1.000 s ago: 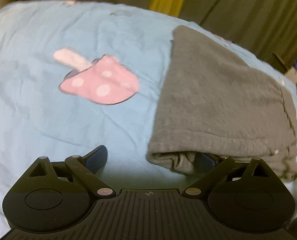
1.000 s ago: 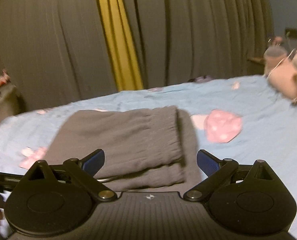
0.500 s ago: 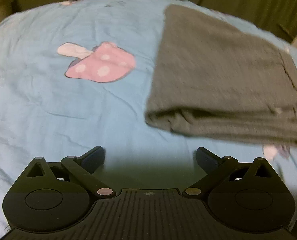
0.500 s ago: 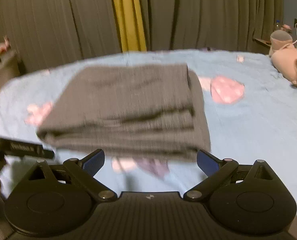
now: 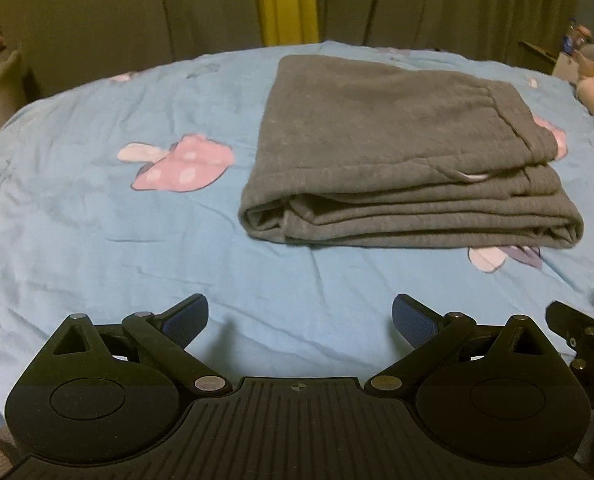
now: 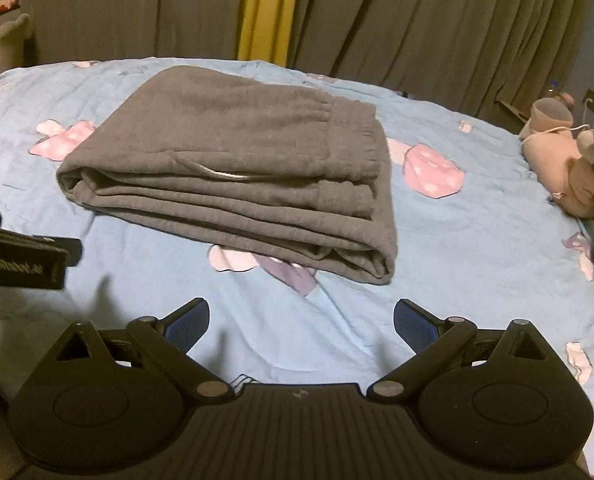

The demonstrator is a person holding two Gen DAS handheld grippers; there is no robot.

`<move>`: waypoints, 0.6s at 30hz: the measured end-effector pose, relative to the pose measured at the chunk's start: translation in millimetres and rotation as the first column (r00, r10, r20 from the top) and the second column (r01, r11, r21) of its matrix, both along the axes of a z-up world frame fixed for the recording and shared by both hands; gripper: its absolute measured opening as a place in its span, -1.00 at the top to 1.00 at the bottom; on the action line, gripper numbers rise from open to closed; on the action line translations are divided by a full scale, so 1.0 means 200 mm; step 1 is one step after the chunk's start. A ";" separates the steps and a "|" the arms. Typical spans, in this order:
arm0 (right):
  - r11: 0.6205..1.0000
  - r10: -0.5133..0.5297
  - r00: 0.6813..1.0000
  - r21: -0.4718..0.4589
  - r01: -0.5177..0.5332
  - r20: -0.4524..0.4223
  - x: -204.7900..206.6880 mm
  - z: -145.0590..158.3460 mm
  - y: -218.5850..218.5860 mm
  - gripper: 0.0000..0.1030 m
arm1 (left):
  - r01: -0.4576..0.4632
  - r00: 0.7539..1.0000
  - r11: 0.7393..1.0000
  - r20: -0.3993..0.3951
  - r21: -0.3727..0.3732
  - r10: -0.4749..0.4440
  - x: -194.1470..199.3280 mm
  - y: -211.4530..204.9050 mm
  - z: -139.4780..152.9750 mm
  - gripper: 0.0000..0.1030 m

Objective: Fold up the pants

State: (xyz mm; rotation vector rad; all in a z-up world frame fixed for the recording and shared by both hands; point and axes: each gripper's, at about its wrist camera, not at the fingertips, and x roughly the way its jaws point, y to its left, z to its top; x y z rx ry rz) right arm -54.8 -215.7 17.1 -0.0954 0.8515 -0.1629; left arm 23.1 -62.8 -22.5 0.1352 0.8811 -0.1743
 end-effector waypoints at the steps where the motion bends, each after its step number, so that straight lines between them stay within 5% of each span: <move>1: 1.000 0.000 1.000 0.008 0.000 0.007 0.00 0.00 0.00 -0.92 | 0.004 1.000 1.000 -0.002 0.000 -0.004 0.00 0.00 0.00 -0.98; 18: 0.994 -0.044 0.998 0.102 0.039 0.052 0.09 -0.02 -0.06 -0.92 | 0.033 0.999 0.999 0.025 -0.033 -0.032 0.06 -0.03 -0.03 -0.98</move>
